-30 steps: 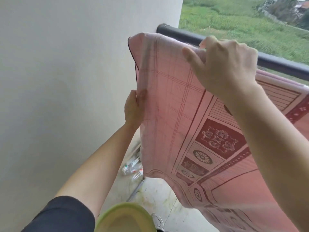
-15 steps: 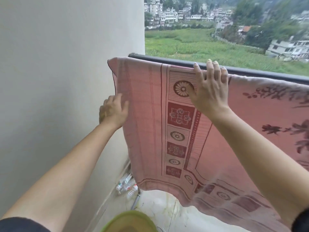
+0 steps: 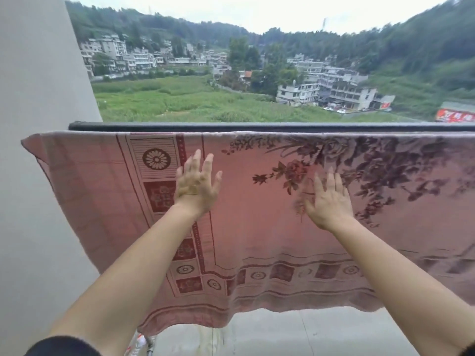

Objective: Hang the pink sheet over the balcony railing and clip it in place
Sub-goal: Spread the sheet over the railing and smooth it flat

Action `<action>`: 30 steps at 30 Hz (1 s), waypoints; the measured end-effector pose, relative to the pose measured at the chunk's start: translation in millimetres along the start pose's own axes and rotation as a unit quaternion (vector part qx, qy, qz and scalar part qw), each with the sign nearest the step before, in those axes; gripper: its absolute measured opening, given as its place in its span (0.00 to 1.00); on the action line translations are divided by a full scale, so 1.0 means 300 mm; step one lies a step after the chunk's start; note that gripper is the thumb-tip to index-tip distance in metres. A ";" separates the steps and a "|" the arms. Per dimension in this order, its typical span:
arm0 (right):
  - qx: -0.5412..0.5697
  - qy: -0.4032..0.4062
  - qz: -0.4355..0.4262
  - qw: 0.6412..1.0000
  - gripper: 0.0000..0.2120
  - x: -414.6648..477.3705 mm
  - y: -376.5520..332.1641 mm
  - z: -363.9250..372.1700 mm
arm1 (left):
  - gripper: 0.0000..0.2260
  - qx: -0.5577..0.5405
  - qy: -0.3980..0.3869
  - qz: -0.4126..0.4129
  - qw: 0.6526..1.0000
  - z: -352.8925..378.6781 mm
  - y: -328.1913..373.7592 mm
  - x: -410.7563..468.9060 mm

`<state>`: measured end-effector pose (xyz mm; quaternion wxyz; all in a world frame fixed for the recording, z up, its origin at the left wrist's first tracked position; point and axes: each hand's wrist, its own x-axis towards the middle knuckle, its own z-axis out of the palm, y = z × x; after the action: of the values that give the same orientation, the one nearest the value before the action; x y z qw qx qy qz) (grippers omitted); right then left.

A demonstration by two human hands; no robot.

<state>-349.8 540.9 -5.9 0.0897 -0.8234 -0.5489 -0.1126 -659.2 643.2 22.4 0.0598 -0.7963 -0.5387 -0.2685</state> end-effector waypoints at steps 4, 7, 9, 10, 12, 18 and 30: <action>0.008 0.075 0.001 0.997 0.37 -0.069 0.264 -0.061 | 0.27 -0.004 0.036 0.075 0.997 0.036 0.315 0.057; -0.004 0.130 0.013 0.991 0.36 -0.140 0.521 -0.102 | 0.29 -0.038 0.067 0.117 0.990 0.080 0.627 0.078; -0.018 0.156 0.038 0.987 0.38 -0.187 0.707 -0.104 | 0.30 -0.053 0.076 0.155 0.984 0.115 0.854 0.071; -0.027 0.157 0.060 0.985 0.39 -0.221 0.834 -0.113 | 0.30 -0.058 0.078 0.178 0.979 0.143 1.009 0.066; -0.043 0.166 0.070 0.983 0.41 -0.256 0.960 -0.112 | 0.31 -0.067 0.073 0.196 0.976 0.168 1.169 0.054; -0.064 0.154 0.184 0.969 0.44 -0.409 1.719 -0.172 | 0.32 -0.118 0.022 0.271 0.955 0.324 2.033 -0.007; -0.060 0.147 0.313 0.936 0.43 -0.430 2.676 -0.146 | 0.31 -0.184 -0.004 0.383 0.905 0.644 3.080 -0.006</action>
<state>340.3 108.7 -20.0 0.1508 -0.9316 -0.2363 -0.2312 232.9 334.8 37.1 0.0079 -0.9392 -0.1338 -0.3161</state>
